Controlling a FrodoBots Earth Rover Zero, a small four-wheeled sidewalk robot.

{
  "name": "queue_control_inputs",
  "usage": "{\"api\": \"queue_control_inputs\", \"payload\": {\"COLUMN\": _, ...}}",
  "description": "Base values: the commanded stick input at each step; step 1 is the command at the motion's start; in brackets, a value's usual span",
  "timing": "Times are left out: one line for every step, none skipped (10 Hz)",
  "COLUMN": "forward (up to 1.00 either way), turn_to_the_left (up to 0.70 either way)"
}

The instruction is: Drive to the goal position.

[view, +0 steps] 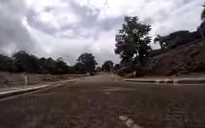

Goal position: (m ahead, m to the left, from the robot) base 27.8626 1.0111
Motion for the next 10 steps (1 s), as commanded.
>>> {"api": "queue_control_inputs", "payload": {"forward": 0.85, "turn_to_the_left": 0.0}}
{"api": "queue_control_inputs", "payload": {"forward": 0.85, "turn_to_the_left": 0.0}}
{"api": "queue_control_inputs", "payload": {"forward": 0.85, "turn_to_the_left": 0.0}}
{"api": "queue_control_inputs", "payload": {"forward": 0.85, "turn_to_the_left": 0.0}}
{"api": "queue_control_inputs", "payload": {"forward": 0.85, "turn_to_the_left": 0.0}}
{"api": "queue_control_inputs", "payload": {"forward": 0.85, "turn_to_the_left": 0.0}}
{"api": "queue_control_inputs", "payload": {"forward": 0.85, "turn_to_the_left": 0.0}}
{"api": "queue_control_inputs", "payload": {"forward": 0.85, "turn_to_the_left": 0.0}}
{"api": "queue_control_inputs", "payload": {"forward": 0.85, "turn_to_the_left": 0.0}}
{"api": "queue_control_inputs", "payload": {"forward": 0.85, "turn_to_the_left": 0.0}}
